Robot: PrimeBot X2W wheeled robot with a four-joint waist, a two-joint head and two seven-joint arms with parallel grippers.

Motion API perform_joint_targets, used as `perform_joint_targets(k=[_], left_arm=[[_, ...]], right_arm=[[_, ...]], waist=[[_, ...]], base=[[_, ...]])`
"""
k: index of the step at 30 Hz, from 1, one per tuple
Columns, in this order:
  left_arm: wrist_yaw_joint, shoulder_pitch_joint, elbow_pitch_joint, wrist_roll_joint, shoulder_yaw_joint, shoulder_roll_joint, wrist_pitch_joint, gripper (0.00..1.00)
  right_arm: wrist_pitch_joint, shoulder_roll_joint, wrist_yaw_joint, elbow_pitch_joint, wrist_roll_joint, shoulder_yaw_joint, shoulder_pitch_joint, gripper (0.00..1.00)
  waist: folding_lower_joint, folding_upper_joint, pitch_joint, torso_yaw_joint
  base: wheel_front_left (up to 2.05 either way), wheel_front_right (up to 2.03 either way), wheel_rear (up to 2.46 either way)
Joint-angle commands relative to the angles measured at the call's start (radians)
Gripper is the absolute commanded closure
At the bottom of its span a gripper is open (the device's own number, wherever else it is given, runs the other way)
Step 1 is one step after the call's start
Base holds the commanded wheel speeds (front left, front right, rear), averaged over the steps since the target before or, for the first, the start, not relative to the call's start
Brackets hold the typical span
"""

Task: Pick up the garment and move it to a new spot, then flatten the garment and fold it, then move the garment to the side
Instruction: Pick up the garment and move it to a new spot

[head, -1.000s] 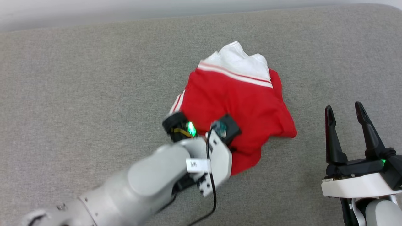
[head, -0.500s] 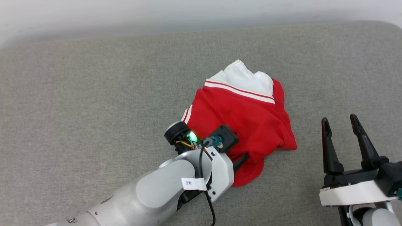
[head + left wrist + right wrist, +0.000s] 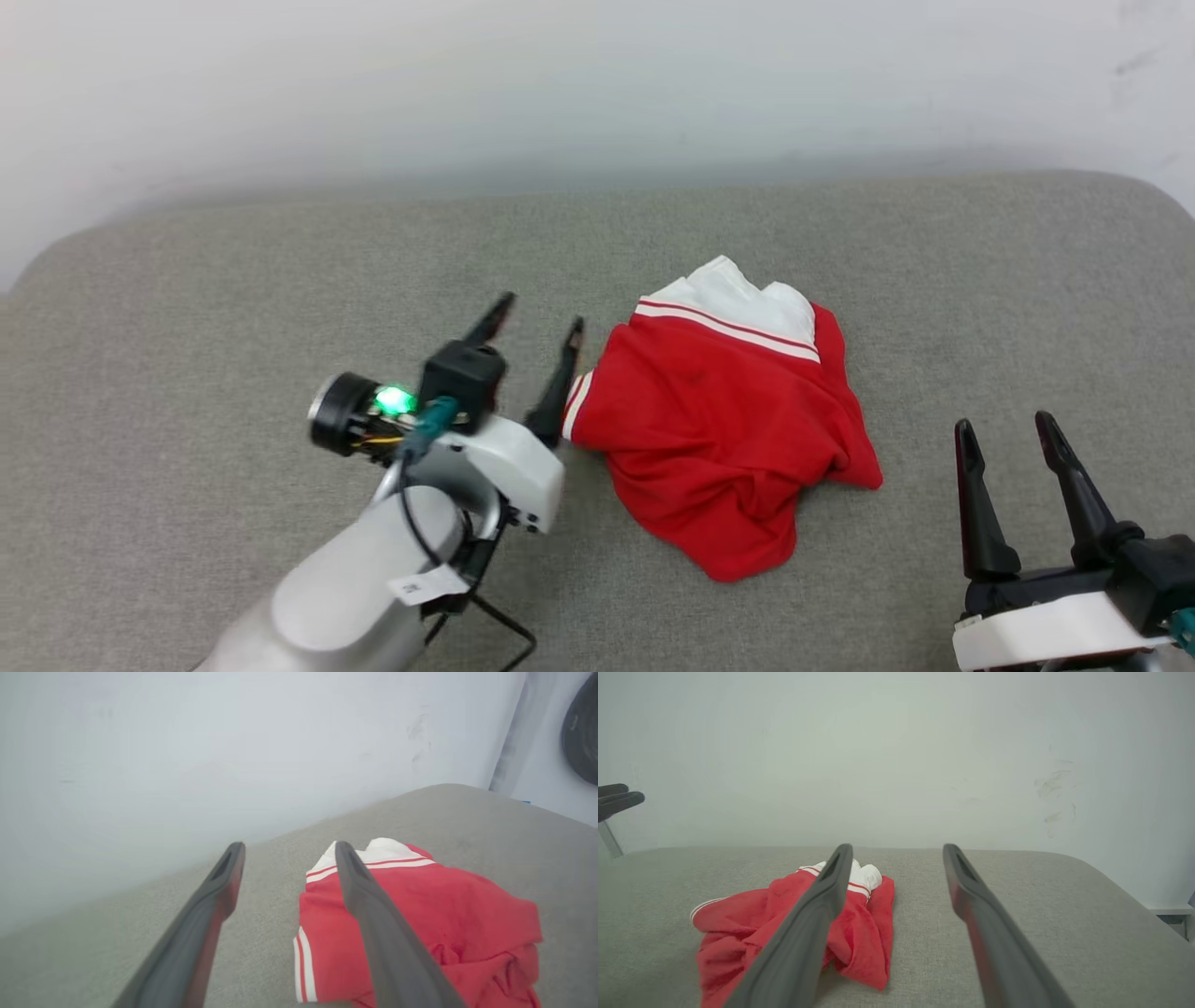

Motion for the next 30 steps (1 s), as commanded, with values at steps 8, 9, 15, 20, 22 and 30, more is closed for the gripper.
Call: perform_joint_targets(k=[8,9,15,20,22,30], left_arm=[[0.101,0.211,-0.191,0.125,0.255,0.056,-0.005,0.00],[0.105,0.243,-0.208,0.139,0.288,0.057,-0.005,0.00],[0.078,0.439,-0.298,0.228,0.483,0.021,-0.005,0.00],[0.036,0.554,-0.320,0.292,0.592,-0.040,-0.005,0.00],[0.014,0.590,-0.322,0.317,0.630,-0.067,-0.005,0.00],[-0.083,0.670,-0.304,0.418,0.753,-0.164,-0.005,0.00]], right_arm=[[-0.002,0.002,-0.001,0.013,0.032,-0.008,0.026,0.00],[-0.002,0.002,-0.001,0.013,0.033,-0.008,0.028,0.00],[-0.002,0.002,-0.001,0.015,0.045,-0.006,0.041,0.00],[-0.002,0.002,-0.001,0.023,0.052,0.001,0.046,0.00],[-0.002,0.002,-0.001,0.026,0.055,0.004,0.045,0.00],[-0.002,0.002,-0.001,0.042,0.059,0.015,0.057,0.00]], waist=[[0.0000,0.0000,-0.046,0.028],[0.0000,0.0000,-0.049,0.030],[0.0000,0.0000,-0.059,0.041],[0.0000,0.0000,-0.064,0.046],[0.0000,0.0000,-0.066,0.048],[0.0000,0.0000,-0.072,0.054]], base=[[0.00,0.00,0.00],[0.00,0.00,0.00],[0.00,0.00,0.00],[0.00,0.00,0.00],[0.00,0.00,0.00],[0.00,0.00,0.00]])
